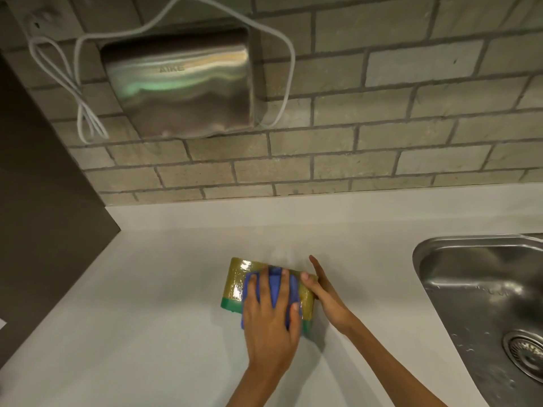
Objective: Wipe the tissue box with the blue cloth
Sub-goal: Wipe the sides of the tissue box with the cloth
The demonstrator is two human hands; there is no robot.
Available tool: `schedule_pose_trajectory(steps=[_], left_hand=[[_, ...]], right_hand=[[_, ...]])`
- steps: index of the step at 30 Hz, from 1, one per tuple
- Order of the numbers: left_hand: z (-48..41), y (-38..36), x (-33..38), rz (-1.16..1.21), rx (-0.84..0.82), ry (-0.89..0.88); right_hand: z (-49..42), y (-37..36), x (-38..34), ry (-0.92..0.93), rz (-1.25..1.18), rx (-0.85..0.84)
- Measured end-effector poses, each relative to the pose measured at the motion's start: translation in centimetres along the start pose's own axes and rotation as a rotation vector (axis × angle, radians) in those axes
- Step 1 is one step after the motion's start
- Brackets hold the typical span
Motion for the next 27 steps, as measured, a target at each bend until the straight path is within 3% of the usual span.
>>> schedule_pose_trajectory(steps=[5,11,17,24,27], left_hand=[[-3.6,0.5,-2.0,-0.034,0.098,0.338],[0.4,0.0,0.9,-0.05,0.019,0.067],[-2.4,0.6,-2.5,-0.05,0.045,0.407],[0.2,-0.3,1.6,-0.053,-0.013,0.123],[-1.1,-0.2,0.2,-0.015,0.026,0.124]], right_hand=[[-0.2,-1.0,-0.5,-0.004,0.019,0.018],[0.8,0.2,-0.2,0.021,0.047,0.059],[1.2,-1.1,-0.8,0.014,0.108,0.093],[1.0,-0.7,-1.0,0.038,0.163,0.145],[1.1,-0.8,-0.8,0.005,0.135,0.127]])
Point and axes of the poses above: each hand's wrist, its own z-axis away from the middle knuckle, its own y-axis out of the back of the hand, x = y × z, the point moved 7 cm from there along -z, towards the middle knuckle, and after that the axes turned 12 degrees about x, right-handed, at the moved point
